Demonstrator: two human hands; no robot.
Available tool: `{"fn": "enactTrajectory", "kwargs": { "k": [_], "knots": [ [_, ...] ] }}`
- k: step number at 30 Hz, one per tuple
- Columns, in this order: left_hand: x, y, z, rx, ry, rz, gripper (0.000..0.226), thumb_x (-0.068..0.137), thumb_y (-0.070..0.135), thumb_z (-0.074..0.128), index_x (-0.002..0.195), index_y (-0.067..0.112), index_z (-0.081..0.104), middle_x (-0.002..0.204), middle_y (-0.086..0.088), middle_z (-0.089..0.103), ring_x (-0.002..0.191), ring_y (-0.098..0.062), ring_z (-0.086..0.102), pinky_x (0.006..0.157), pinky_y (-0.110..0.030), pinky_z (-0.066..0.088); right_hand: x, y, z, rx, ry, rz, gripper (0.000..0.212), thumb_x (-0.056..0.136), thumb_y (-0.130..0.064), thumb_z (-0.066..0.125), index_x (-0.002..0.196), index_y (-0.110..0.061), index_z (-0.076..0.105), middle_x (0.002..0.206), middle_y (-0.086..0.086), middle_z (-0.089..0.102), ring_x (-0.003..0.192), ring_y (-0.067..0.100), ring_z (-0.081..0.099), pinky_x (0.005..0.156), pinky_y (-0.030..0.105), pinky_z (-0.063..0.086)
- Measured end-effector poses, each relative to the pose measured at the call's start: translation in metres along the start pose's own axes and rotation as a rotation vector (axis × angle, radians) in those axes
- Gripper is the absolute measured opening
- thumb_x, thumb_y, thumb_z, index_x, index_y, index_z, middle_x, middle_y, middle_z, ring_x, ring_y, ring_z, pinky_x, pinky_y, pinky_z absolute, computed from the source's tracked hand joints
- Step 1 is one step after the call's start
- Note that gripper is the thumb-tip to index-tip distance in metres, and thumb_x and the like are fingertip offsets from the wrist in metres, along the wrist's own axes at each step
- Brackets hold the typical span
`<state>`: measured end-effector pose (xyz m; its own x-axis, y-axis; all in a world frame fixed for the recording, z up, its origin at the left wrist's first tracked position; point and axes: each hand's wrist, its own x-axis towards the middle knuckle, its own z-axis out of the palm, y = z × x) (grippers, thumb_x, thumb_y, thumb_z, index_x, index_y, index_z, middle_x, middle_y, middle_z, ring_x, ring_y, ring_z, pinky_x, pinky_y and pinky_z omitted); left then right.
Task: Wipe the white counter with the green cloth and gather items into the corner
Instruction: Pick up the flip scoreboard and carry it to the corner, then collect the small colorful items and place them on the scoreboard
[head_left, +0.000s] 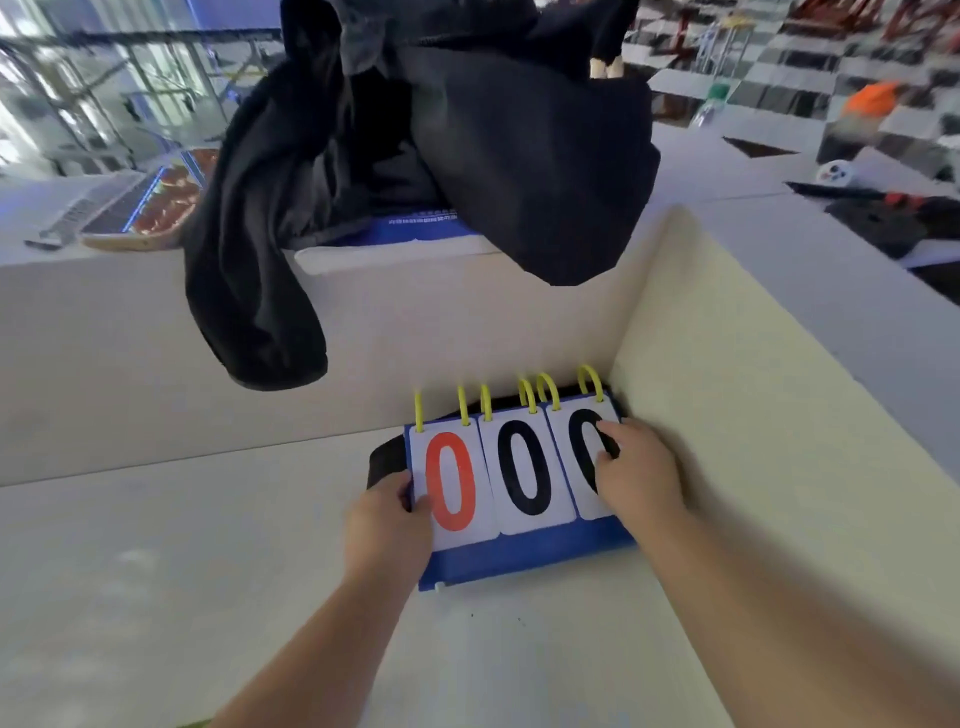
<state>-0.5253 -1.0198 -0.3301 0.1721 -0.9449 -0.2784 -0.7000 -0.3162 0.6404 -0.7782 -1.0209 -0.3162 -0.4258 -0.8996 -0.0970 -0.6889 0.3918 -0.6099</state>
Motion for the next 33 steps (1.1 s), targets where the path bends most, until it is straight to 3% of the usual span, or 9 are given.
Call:
{"fn": "enactTrajectory", "kwargs": {
  "k": [4, 9, 14, 16, 18, 22, 27, 30, 33],
  "knots": [
    [-0.002, 0.004, 0.005, 0.092, -0.041, -0.013, 0.029, 0.104, 0.029, 0.051, 0.131, 0.022, 0.058, 0.109, 0.004, 0.063, 0.084, -0.012, 0.054, 0.054, -0.012, 0.038, -0.001, 0.0, 0.007, -0.122, -0.076, -0.024, 0.046, 0.098, -0.012, 0.045, 0.144, -0.017, 0.045, 0.155, 0.012, 0.03, 0.136, 0.027, 0.037, 0.104, 0.031, 0.034],
    [-0.011, 0.015, -0.001, 0.074, -0.099, -0.01, 0.038, 0.101, 0.031, 0.056, 0.136, 0.019, 0.052, 0.124, -0.001, 0.06, 0.099, -0.015, 0.056, 0.074, -0.023, 0.052, -0.022, -0.012, 0.003, -0.283, -0.15, -0.072, 0.052, 0.1, -0.033, 0.043, 0.148, -0.018, 0.029, 0.16, 0.014, 0.01, 0.147, 0.03, 0.006, 0.116, 0.039, 0.02],
    [-0.044, 0.019, -0.034, 0.035, -0.025, 0.141, 0.05, 0.097, 0.029, 0.062, 0.144, 0.022, 0.047, 0.141, 0.002, 0.051, 0.105, -0.007, 0.041, 0.088, -0.022, 0.038, -0.054, -0.057, -0.007, -0.241, -0.175, -0.248, 0.052, 0.101, -0.035, 0.041, 0.148, -0.017, 0.03, 0.158, 0.011, 0.021, 0.146, 0.026, 0.013, 0.115, 0.039, 0.025],
    [-0.058, 0.015, -0.056, 0.04, 0.013, 0.158, 0.06, 0.097, 0.031, 0.062, 0.152, 0.022, 0.038, 0.153, 0.004, 0.041, 0.127, -0.012, 0.042, 0.104, -0.028, 0.037, -0.071, -0.082, -0.006, -0.237, -0.203, -0.332, 0.053, 0.101, -0.039, 0.041, 0.149, -0.019, 0.029, 0.159, 0.006, 0.022, 0.147, 0.023, 0.017, 0.114, 0.04, 0.028],
    [-0.075, 0.002, -0.082, 0.065, 0.049, 0.153, 0.066, 0.099, 0.035, 0.059, 0.157, 0.025, 0.028, 0.162, 0.006, 0.027, 0.145, -0.017, 0.029, 0.115, -0.033, 0.029, -0.092, -0.112, -0.002, -0.244, -0.252, -0.438, 0.056, 0.101, -0.04, 0.041, 0.151, -0.02, 0.026, 0.158, 0.004, 0.025, 0.145, 0.022, 0.022, 0.112, 0.038, 0.029],
    [-0.112, -0.044, -0.145, 0.125, 0.134, 0.141, 0.07, 0.1, 0.042, 0.053, 0.159, 0.03, 0.017, 0.165, 0.01, 0.017, 0.149, -0.018, 0.023, 0.118, -0.039, 0.03, -0.148, -0.177, 0.016, -0.268, -0.371, -0.63, 0.062, 0.1, -0.047, 0.04, 0.152, -0.02, 0.022, 0.157, 0.004, 0.025, 0.143, 0.021, 0.022, 0.112, 0.036, 0.027],
    [-0.173, -0.135, -0.245, 0.216, 0.306, 0.085, 0.082, 0.098, 0.05, 0.053, 0.16, 0.032, 0.002, 0.168, 0.007, 0.005, 0.154, -0.019, 0.005, 0.122, -0.036, 0.016, -0.246, -0.266, 0.051, -0.304, -0.513, -0.852, 0.074, 0.097, -0.06, 0.034, 0.155, -0.026, 0.004, 0.163, 0.0, 0.002, 0.149, 0.016, -0.003, 0.119, 0.035, 0.006],
    [-0.235, -0.219, -0.321, 0.241, 0.423, -0.051, 0.085, 0.097, 0.05, 0.055, 0.16, 0.032, 0.001, 0.169, 0.006, 0.003, 0.154, -0.02, 0.01, 0.121, -0.036, 0.02, -0.338, -0.331, 0.082, -0.326, -0.584, -0.993, 0.072, 0.097, -0.059, 0.033, 0.155, -0.028, 0.004, 0.163, -0.002, 0.003, 0.149, 0.016, -0.002, 0.118, 0.037, 0.009],
    [-0.274, -0.272, -0.369, 0.197, 0.477, -0.127, 0.083, 0.097, 0.044, 0.057, 0.161, 0.03, 0.006, 0.168, 0.004, 0.008, 0.151, -0.022, 0.019, 0.119, -0.035, 0.024, -0.399, -0.372, 0.101, -0.339, -0.615, -1.061, 0.068, 0.099, -0.054, 0.035, 0.155, -0.025, 0.012, 0.162, 0.001, 0.015, 0.148, 0.019, 0.011, 0.117, 0.038, 0.018]
  ]
}}
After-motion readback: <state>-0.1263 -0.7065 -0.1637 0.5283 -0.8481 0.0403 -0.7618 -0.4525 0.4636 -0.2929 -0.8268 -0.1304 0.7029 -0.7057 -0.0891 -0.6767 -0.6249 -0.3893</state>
